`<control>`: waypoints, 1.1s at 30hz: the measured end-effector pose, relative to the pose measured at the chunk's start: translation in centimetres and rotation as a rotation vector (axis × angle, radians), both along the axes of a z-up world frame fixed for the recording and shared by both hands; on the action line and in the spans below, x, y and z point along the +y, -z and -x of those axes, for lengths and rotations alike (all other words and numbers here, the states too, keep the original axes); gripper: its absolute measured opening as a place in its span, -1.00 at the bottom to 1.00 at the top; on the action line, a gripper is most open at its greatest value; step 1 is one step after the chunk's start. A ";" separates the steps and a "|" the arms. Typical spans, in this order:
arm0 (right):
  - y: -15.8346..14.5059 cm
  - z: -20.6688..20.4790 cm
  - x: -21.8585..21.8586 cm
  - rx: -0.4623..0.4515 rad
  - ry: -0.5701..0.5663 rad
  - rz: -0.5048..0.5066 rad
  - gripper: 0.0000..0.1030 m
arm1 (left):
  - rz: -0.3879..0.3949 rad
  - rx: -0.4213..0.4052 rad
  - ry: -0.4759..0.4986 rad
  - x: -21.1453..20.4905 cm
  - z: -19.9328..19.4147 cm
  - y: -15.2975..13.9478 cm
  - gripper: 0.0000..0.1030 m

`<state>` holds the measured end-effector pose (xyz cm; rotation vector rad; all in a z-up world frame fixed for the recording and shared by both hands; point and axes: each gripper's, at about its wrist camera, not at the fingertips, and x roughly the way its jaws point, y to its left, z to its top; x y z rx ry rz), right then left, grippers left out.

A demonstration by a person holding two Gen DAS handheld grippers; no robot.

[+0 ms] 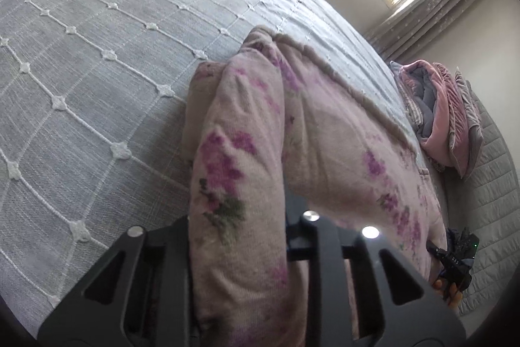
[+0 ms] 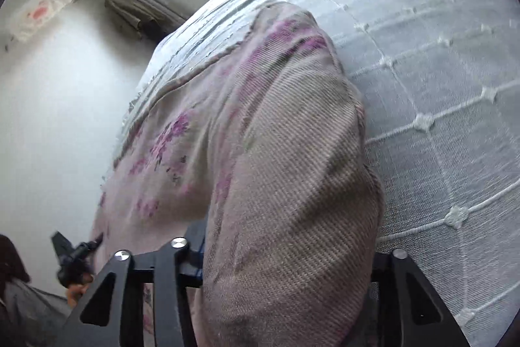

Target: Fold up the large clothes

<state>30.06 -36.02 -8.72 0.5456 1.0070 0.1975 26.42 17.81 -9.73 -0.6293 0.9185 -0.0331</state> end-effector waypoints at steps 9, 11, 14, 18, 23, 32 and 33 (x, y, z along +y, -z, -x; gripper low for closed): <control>-4.5 2.3 1.8 -0.067 -0.007 0.101 -0.45 | 0.042 -0.049 -0.066 1.1 1.3 -3.1 -0.66; -5.7 2.7 1.8 -0.078 -0.013 0.120 -0.46 | 0.024 -0.070 -0.059 1.3 1.5 -4.5 -0.67; -7.6 2.7 3.6 -0.105 -0.032 0.139 -0.48 | 0.028 -0.098 -0.051 2.5 1.5 -6.3 -0.68; -10.0 1.2 8.0 -0.154 -0.081 0.162 -0.49 | -0.008 -0.146 -0.051 5.9 1.4 -9.6 -0.68; -12.8 -3.1 19.5 -0.217 -0.244 0.191 -0.50 | -0.107 -0.217 -0.158 14.9 4.9 -14.0 -0.68; -14.5 -14.3 49.4 -0.305 -0.701 0.031 -0.29 | -0.174 -0.349 -0.806 27.6 29.0 -12.3 -0.58; -13.2 -17.1 53.0 -0.272 -0.702 0.052 -0.03 | -0.180 -0.334 -0.841 27.1 30.1 -10.6 -0.54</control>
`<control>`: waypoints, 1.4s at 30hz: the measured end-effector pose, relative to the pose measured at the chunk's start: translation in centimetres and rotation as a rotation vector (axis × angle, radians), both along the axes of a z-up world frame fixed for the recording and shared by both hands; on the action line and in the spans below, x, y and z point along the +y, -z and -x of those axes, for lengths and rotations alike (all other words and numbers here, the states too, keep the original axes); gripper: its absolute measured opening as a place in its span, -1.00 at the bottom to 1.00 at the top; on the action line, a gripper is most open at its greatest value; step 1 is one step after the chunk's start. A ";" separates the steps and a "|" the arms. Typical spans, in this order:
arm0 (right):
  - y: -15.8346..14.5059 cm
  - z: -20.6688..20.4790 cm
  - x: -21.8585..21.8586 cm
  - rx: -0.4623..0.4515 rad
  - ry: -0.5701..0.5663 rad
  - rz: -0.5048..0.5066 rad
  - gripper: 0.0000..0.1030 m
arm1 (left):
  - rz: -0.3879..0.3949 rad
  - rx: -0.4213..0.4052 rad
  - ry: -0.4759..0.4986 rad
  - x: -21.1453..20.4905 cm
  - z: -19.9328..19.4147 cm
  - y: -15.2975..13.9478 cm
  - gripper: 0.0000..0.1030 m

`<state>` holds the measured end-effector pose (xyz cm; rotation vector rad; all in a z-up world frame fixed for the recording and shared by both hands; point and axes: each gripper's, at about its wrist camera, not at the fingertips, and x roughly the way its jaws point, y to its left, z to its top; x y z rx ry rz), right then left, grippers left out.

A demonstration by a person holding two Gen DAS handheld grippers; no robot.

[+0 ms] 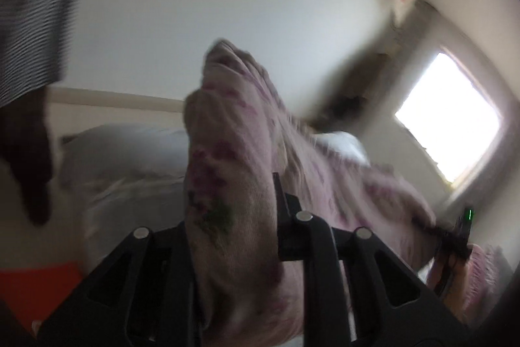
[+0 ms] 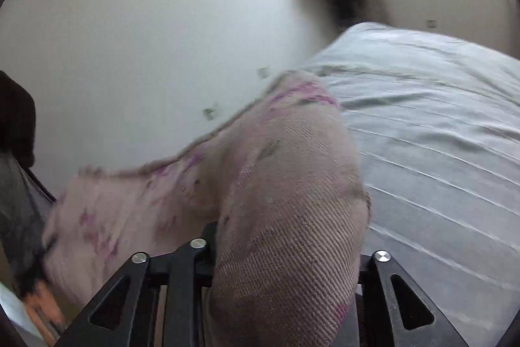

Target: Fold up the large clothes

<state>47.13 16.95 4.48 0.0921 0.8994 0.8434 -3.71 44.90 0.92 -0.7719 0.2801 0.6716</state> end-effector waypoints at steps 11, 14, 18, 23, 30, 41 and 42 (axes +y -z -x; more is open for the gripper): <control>12.8 3.8 -1.8 -0.164 0.145 0.533 0.31 | 0.131 -0.139 -0.065 -3.4 3.9 13.3 -0.30; 12.2 7.3 -6.1 -0.096 0.150 0.436 0.31 | 0.150 -0.132 -0.038 -3.8 5.6 12.8 -0.30; 8.4 13.5 -8.6 -0.031 0.091 0.280 0.31 | 0.132 -0.029 -0.033 -5.0 7.4 10.9 -0.13; 3.1 24.6 -10.3 -0.111 -0.079 0.162 0.46 | -0.036 0.144 0.064 -11.1 7.1 6.8 0.25; 0.7 35.5 -12.0 -0.229 -0.202 0.102 0.61 | -0.142 0.217 0.154 -19.4 5.7 3.5 0.67; 1.3 36.5 -13.8 -0.260 -0.152 0.076 0.68 | -0.296 0.370 0.160 -27.9 4.3 0.8 0.94; 1.5 36.1 -14.3 -0.227 -0.140 0.057 0.68 | -0.305 0.396 0.158 -28.3 3.9 0.8 0.96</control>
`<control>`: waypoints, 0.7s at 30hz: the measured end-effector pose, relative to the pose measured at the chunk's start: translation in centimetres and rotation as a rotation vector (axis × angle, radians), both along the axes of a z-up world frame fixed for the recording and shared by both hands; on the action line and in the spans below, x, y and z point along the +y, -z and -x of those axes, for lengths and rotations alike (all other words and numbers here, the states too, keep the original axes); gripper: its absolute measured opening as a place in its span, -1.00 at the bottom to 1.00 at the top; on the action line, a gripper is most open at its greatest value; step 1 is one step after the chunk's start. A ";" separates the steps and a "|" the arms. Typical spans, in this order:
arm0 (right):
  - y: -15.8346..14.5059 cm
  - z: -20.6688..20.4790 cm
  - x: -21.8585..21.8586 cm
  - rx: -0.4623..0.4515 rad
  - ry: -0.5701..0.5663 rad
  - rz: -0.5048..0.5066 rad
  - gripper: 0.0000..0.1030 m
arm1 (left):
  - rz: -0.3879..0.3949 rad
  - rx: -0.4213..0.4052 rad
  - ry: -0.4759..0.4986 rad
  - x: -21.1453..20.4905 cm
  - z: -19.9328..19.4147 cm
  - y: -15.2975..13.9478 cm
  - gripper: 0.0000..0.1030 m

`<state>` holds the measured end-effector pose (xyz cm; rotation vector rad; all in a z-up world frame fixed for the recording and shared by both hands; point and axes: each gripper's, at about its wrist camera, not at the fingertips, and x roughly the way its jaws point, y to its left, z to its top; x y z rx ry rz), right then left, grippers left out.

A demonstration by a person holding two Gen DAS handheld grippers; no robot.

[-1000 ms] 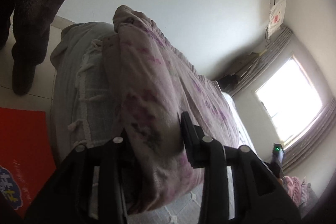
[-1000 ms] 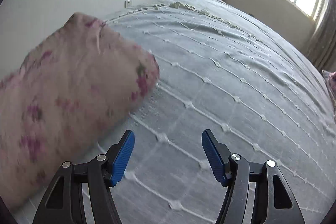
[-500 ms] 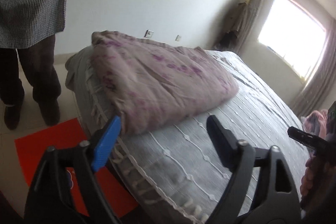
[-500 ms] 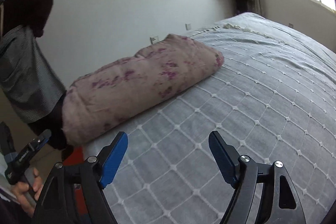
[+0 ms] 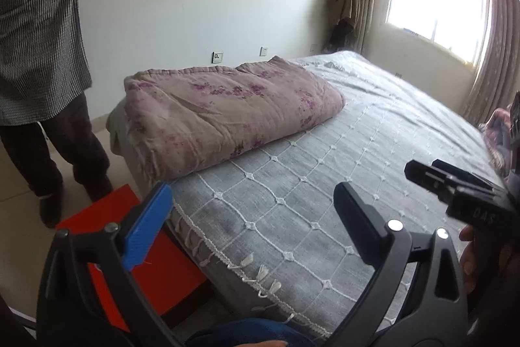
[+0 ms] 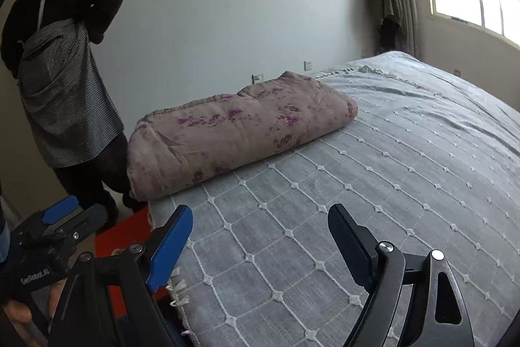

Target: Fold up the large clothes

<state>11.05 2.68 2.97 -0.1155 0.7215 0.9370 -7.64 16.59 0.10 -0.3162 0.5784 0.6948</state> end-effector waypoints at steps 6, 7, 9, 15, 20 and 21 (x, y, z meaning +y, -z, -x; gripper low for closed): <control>0.5 -0.8 -1.5 0.007 0.049 0.013 0.70 | -0.031 0.056 -0.009 -1.1 -1.1 0.4 0.96; 0.4 -0.8 -1.6 0.008 0.048 0.008 0.71 | -0.027 0.063 -0.009 -1.1 -1.2 0.5 0.96; 0.2 -1.1 -2.0 0.025 0.046 -0.018 0.72 | -0.019 0.080 -0.011 -1.0 -1.3 0.7 0.96; 0.5 -0.8 -1.7 0.034 0.019 -0.021 0.79 | -0.011 0.093 -0.042 -0.2 -0.7 0.7 0.96; 1.0 -0.3 -1.0 0.046 -0.010 -0.013 0.80 | 0.021 0.096 -0.046 0.4 -0.4 1.0 0.96; 1.0 -0.1 -0.9 0.038 -0.011 -0.009 0.81 | 0.021 0.097 -0.049 0.5 -0.4 1.0 0.96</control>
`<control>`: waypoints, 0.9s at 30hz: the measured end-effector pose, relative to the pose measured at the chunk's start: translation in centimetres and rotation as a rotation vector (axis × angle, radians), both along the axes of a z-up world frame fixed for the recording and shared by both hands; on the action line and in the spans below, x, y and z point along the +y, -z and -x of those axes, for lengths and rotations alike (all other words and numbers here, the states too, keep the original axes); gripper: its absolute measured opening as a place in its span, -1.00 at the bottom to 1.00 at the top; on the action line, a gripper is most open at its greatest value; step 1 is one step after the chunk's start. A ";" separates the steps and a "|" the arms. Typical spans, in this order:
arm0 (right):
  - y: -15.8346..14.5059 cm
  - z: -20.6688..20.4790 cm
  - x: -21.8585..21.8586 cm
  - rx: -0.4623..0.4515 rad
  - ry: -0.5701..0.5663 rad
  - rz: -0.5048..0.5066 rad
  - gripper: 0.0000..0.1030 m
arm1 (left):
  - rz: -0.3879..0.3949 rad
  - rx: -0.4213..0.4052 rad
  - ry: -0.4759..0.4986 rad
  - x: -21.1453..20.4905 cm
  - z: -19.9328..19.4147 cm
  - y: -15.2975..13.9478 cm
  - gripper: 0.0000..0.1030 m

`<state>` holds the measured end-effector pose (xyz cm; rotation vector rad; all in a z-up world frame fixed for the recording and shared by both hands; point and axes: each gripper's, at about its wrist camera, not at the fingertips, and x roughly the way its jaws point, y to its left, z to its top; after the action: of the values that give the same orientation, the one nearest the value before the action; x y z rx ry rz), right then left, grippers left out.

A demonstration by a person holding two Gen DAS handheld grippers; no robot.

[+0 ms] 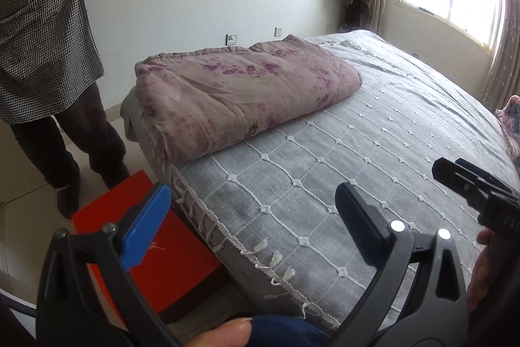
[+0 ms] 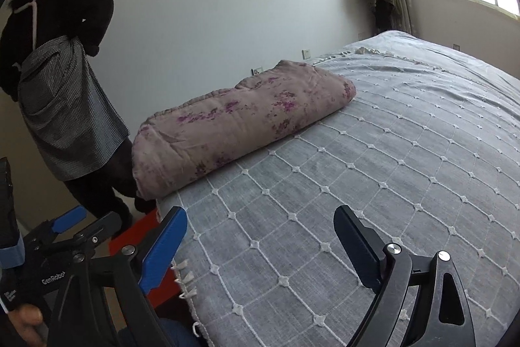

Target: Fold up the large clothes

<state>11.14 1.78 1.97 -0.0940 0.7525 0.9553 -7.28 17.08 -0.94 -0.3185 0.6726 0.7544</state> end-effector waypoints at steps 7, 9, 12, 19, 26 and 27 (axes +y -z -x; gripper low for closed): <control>-0.1 1.0 0.7 -0.033 -0.027 0.015 1.00 | 0.010 0.009 -0.014 0.6 0.1 0.4 0.96; -0.2 1.4 0.8 -0.046 -0.039 0.016 1.00 | 0.004 0.020 -0.020 0.7 0.0 0.6 0.96; -0.3 1.7 0.9 -0.056 -0.035 0.019 1.00 | 0.011 0.028 -0.033 1.0 0.1 0.7 0.96; -0.4 2.2 1.0 -0.087 -0.020 0.041 1.00 | -0.012 0.016 -0.058 1.2 0.6 0.2 0.97; 0.1 2.3 1.3 -0.088 -0.018 0.068 1.00 | -0.006 0.032 -0.060 1.1 0.2 0.7 0.97; 0.2 2.4 1.3 -0.089 -0.020 0.070 1.00 | -0.008 0.031 -0.060 1.1 0.1 0.6 0.97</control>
<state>8.76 3.12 1.81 -0.2044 0.7037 0.9380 -7.43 18.13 -1.57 -0.3220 0.6913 0.8205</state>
